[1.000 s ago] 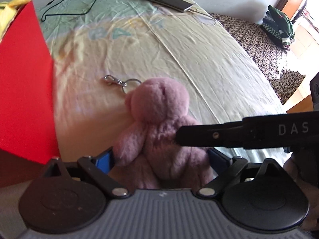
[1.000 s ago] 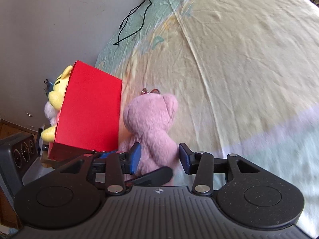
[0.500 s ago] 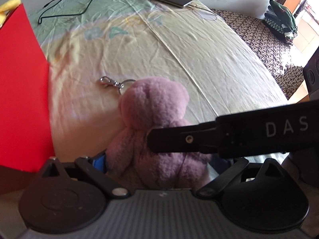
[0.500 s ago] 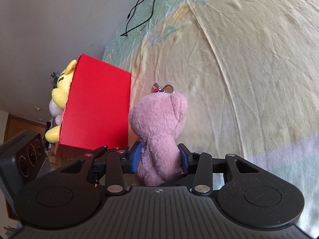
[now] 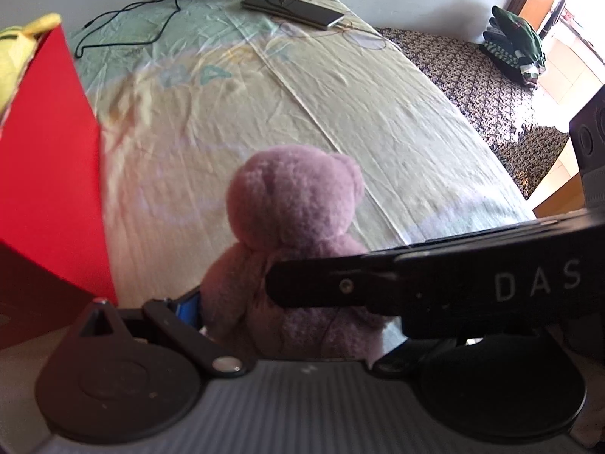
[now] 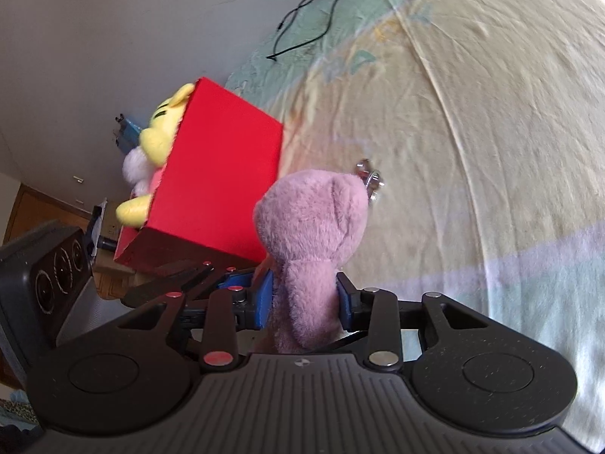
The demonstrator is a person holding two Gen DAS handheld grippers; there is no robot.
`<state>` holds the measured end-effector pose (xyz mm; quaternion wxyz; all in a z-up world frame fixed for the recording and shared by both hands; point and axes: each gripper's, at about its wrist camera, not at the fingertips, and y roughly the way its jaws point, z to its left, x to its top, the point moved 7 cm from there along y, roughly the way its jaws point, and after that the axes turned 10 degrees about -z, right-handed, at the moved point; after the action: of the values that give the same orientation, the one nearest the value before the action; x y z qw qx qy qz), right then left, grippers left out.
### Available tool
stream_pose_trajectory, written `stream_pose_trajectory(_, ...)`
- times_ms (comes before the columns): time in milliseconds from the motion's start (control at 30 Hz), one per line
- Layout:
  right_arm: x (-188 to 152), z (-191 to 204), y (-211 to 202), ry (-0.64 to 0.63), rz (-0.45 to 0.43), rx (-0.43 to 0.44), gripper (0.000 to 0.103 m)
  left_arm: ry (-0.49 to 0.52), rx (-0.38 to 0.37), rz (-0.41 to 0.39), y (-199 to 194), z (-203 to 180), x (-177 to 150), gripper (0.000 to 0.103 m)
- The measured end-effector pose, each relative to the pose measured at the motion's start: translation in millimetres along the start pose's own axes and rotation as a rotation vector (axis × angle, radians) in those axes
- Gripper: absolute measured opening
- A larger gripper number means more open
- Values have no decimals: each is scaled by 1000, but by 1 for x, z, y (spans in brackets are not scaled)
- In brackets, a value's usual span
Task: Organize objects
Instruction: 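Lift the pink teddy bear and carry it over the red box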
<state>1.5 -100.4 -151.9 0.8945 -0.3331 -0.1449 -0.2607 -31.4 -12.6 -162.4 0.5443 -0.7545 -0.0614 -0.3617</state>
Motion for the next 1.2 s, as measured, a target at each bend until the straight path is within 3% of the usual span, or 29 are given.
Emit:
stream_pose_trajectory(233,-3,35,-10,-83,-33,58,38,-9,39,-88,-41,3,2,96)
stream_pose_trajectory(633,3,124,-25,-253,-124,192,38,-13,131,-315,-128,29,23,96)
stream_pose_trajectory(900,9,193,-2,-305,-178,260,38,-2,181,-416,-181,83,38,96)
stream_pose_trajectory(1200,16,262,57,-378,-208,307,38,2,243,-486,-218,165,49,96)
